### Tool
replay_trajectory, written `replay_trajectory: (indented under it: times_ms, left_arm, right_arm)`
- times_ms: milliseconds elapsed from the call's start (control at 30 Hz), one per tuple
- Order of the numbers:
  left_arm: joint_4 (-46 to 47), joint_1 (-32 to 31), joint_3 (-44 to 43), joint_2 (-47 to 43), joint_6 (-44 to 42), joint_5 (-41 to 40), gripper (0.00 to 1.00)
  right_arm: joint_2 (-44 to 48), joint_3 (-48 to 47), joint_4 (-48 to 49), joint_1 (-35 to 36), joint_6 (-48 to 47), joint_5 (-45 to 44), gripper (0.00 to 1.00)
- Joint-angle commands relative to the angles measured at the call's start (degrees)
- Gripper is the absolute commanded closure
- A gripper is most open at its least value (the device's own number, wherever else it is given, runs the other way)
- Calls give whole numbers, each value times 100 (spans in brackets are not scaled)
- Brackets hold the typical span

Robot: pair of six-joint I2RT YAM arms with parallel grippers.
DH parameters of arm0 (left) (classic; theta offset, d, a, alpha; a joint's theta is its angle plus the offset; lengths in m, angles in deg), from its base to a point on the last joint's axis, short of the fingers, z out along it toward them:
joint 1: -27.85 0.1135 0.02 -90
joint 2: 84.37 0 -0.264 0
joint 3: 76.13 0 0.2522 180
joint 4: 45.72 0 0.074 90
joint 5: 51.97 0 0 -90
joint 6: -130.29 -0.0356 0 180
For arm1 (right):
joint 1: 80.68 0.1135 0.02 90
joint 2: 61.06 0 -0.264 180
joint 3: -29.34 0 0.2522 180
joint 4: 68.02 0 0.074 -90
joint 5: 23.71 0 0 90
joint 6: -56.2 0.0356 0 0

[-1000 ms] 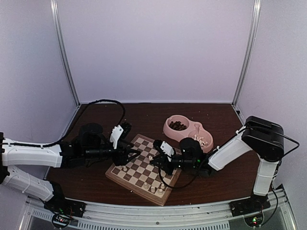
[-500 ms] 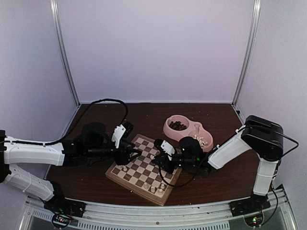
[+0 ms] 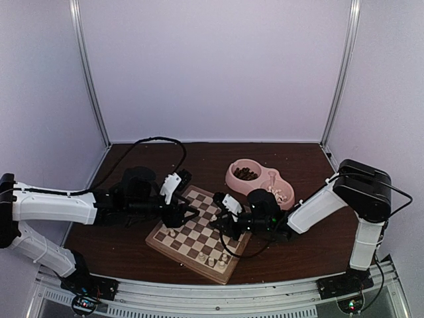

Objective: Set up the chess pieces on the board
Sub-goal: Place the king on the chessboard.

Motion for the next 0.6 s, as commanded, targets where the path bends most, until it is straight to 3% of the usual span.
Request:
replay_trajectory:
  times_ms: [0,300,467,567]
  left_arm:
    - [-71,-24,-245,107,-157,-22,42]
    - [-360,-21,-415,143,-210,-278,27]
    - [-406,-24,-459,178,-211,-325,20]
    - [-437,-23,-455,117,-226,-378,7]
  right_arm:
    - [80,-87,2,-34,-24,-130,72]
    - [801,18,-228,-64,-88,-13,26]
    - [1282,54,-704,-69,-74,-102,22]
    - [1494,216,-633,-65,-49,-123,21]
